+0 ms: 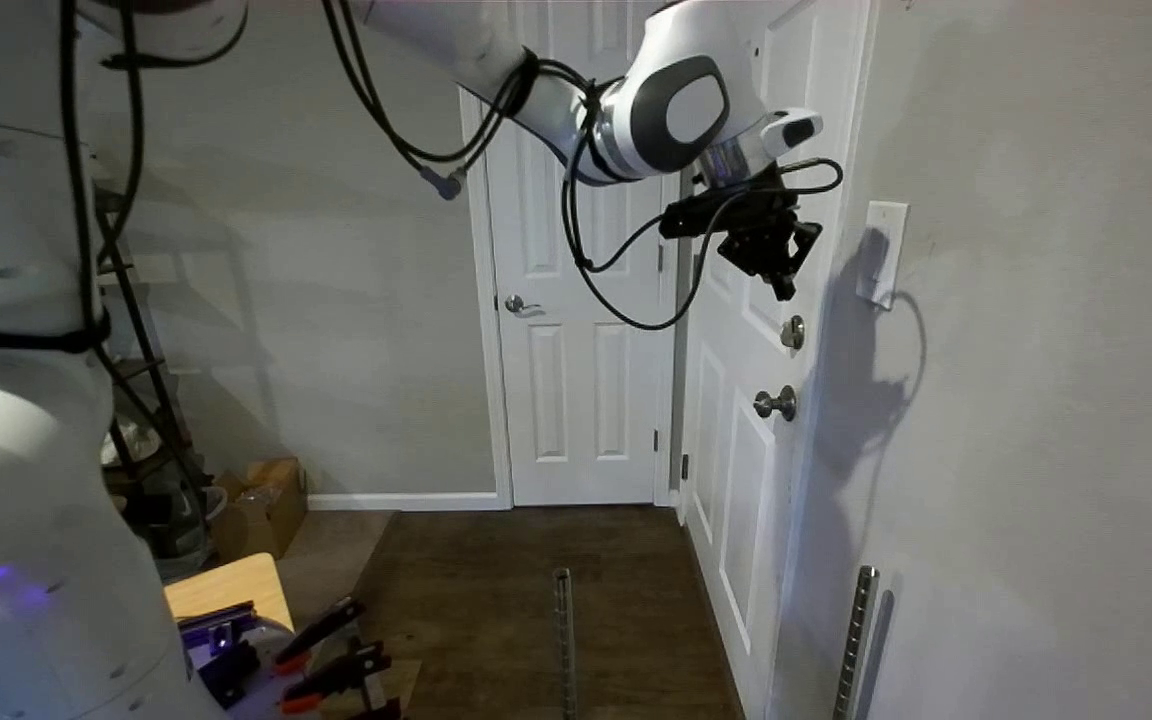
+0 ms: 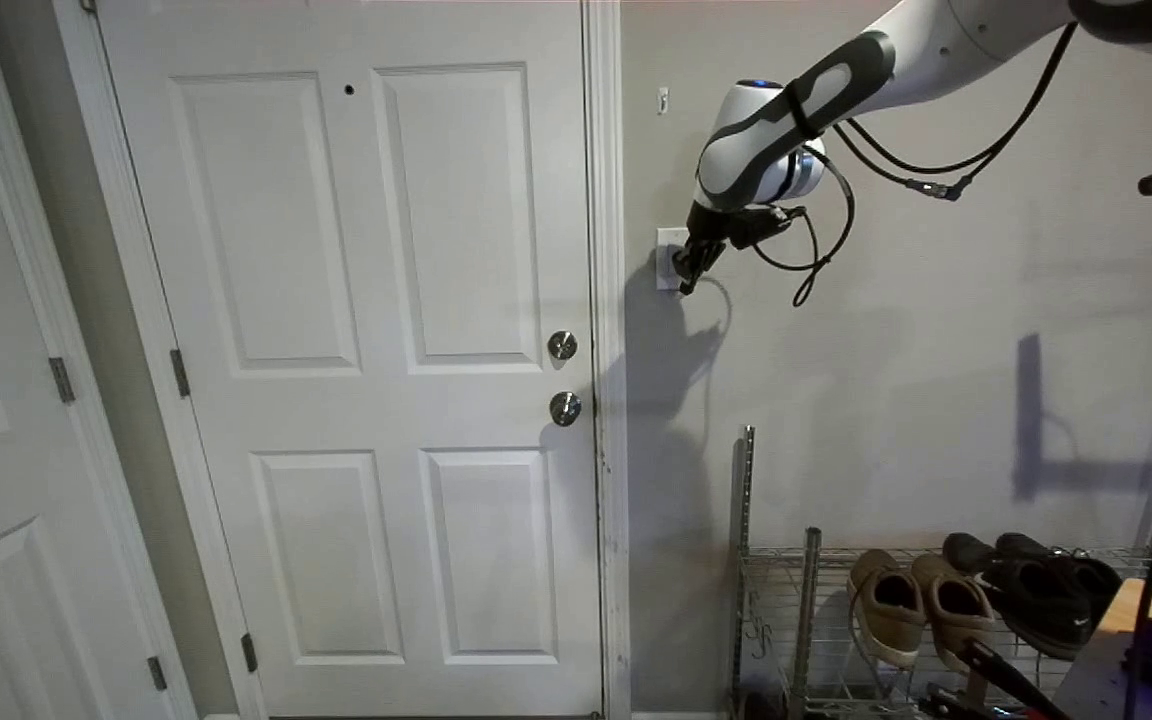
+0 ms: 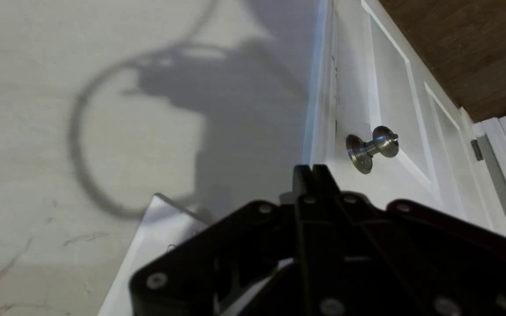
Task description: Switch off the lights switch on the wall
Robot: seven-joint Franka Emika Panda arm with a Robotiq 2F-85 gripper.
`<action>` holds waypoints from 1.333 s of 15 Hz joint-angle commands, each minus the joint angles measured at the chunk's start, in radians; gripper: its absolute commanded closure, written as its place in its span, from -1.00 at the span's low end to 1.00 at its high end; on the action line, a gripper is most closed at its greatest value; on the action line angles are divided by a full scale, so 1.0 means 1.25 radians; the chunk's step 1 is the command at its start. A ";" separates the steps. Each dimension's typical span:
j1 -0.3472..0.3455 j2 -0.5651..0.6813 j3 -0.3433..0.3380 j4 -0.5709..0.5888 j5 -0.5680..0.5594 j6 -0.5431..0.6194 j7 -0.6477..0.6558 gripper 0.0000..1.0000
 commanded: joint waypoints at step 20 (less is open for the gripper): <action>-0.057 0.193 -0.004 0.286 -0.024 -0.002 0.013 0.87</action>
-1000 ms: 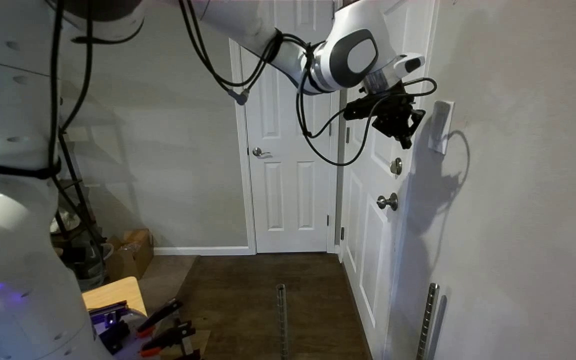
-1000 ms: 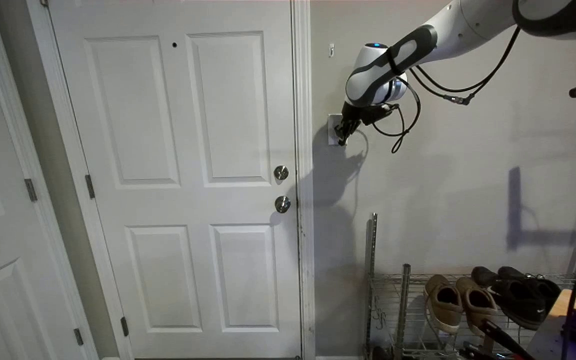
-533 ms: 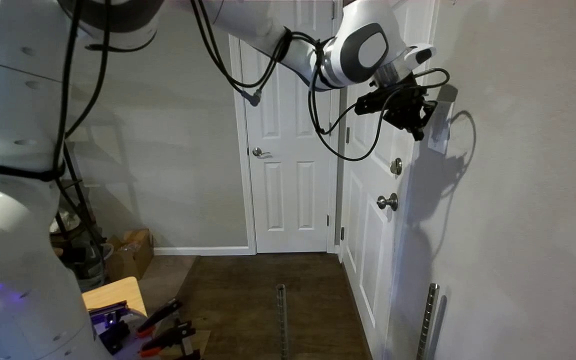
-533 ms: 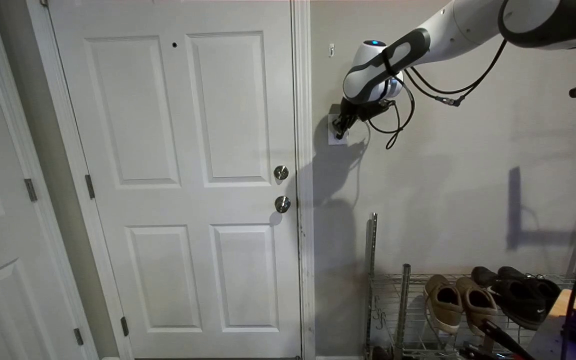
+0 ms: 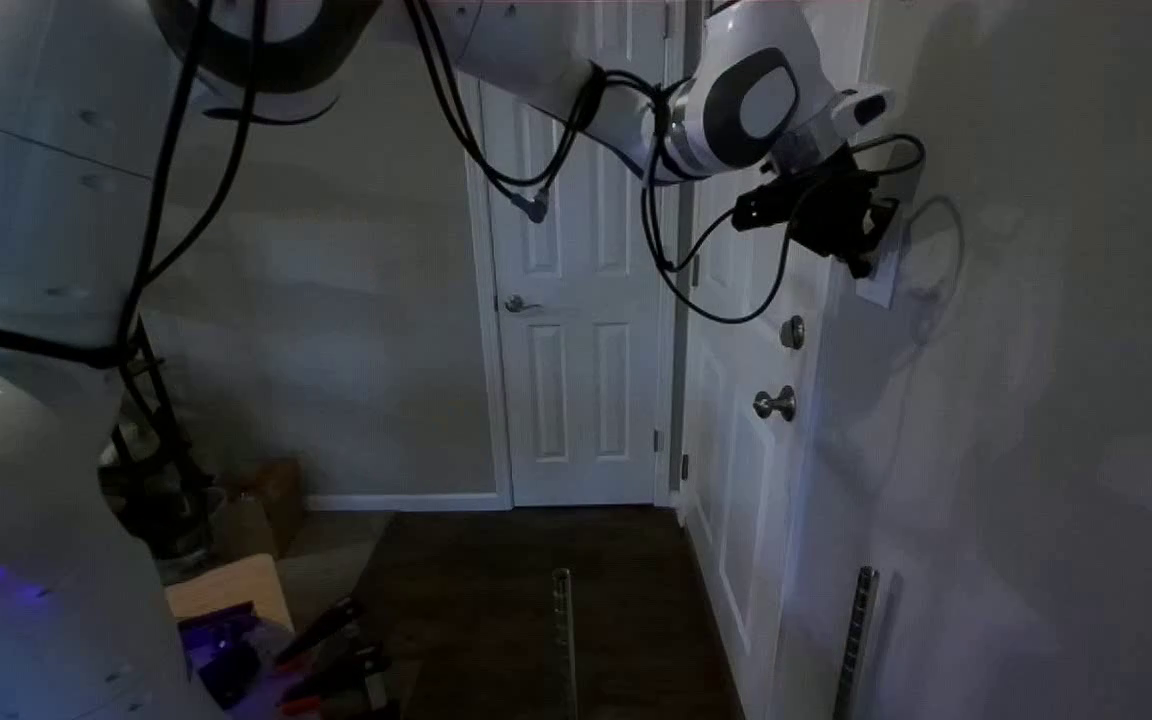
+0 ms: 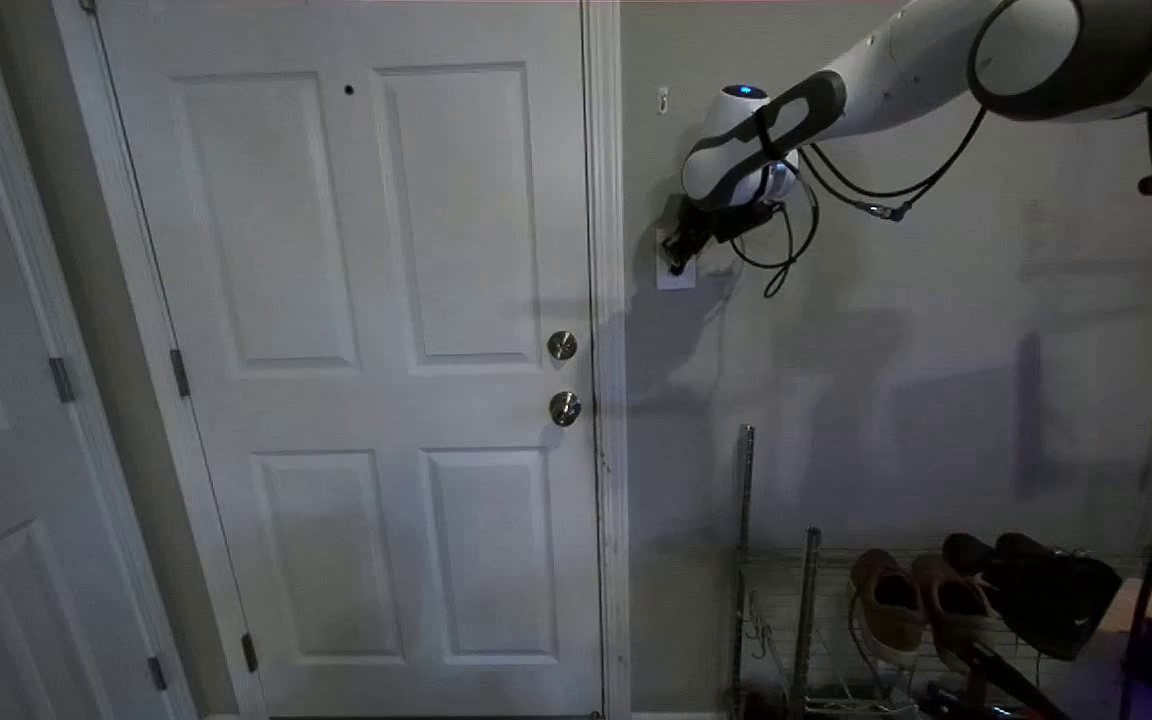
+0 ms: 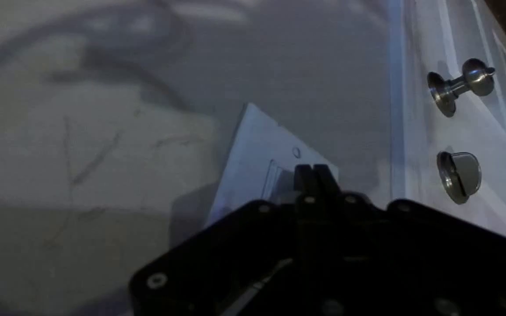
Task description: Switch off the lights switch on the wall
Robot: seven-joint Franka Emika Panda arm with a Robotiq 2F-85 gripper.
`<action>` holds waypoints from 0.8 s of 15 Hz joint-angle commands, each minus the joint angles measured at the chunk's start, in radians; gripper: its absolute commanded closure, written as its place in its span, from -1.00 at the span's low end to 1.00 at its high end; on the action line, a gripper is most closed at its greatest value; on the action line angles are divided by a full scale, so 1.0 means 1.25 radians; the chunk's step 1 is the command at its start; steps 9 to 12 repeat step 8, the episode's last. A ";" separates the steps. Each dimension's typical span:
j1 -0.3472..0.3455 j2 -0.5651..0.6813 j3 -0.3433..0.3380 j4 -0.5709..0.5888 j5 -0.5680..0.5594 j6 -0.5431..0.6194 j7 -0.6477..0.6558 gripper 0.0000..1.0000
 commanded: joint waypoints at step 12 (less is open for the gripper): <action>-0.022 0.009 0.015 0.020 0.005 -0.024 0.006 0.92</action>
